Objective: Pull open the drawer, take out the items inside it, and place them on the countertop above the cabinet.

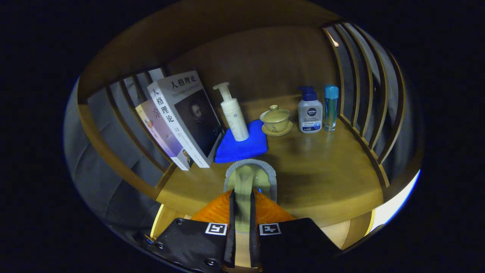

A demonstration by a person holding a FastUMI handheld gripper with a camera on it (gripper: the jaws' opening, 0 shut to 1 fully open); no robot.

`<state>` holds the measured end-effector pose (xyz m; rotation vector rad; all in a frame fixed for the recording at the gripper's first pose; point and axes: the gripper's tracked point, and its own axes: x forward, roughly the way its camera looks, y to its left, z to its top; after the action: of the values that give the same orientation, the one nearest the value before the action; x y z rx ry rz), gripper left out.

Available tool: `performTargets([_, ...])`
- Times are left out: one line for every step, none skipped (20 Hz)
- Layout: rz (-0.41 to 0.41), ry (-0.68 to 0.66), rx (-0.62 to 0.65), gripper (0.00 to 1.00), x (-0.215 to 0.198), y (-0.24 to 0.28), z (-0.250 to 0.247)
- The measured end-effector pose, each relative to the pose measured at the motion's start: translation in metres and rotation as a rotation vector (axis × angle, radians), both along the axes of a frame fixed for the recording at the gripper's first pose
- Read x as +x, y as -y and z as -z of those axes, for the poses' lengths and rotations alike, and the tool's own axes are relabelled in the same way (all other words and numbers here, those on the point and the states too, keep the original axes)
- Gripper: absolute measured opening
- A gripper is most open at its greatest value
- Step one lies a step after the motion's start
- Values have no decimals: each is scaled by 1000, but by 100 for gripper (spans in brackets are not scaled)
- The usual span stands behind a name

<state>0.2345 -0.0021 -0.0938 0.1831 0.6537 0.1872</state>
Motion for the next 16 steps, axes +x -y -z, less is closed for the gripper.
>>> performTargets([8, -8, 10, 17, 6, -1, 2])
performTargets([17, -20, 27, 17, 13, -4, 6])
performTargets([27, -36, 42, 17, 18, -5, 9])
performTargets([40, -44, 48, 17, 25, -4, 10])
performTargets([51, -47, 47, 17, 31, -2, 11])
performTargets([60, -48, 38, 17, 35, -1, 9])
performTargets([67, -39, 15, 17, 40, 2, 7])
performTargets([71, -25, -12, 18, 45, 4, 5])
performTargets([72, -22, -42, 18, 48, 7, 5])
performTargets([71, -24, -65, 19, 51, 8, 7])
performTargets([68, -27, -75, 20, 53, 7, 9])
performTargets([66, -24, -76, 20, 55, 5, 10])
performTargets([72, -17, -82, 20, 57, 5, 11])
performTargets([76, -22, -93, 24, 57, 8, 14])
performTargets([76, -26, -99, 24, 56, 7, 16])
performTargets([81, -30, -114, 25, 56, 9, 19])
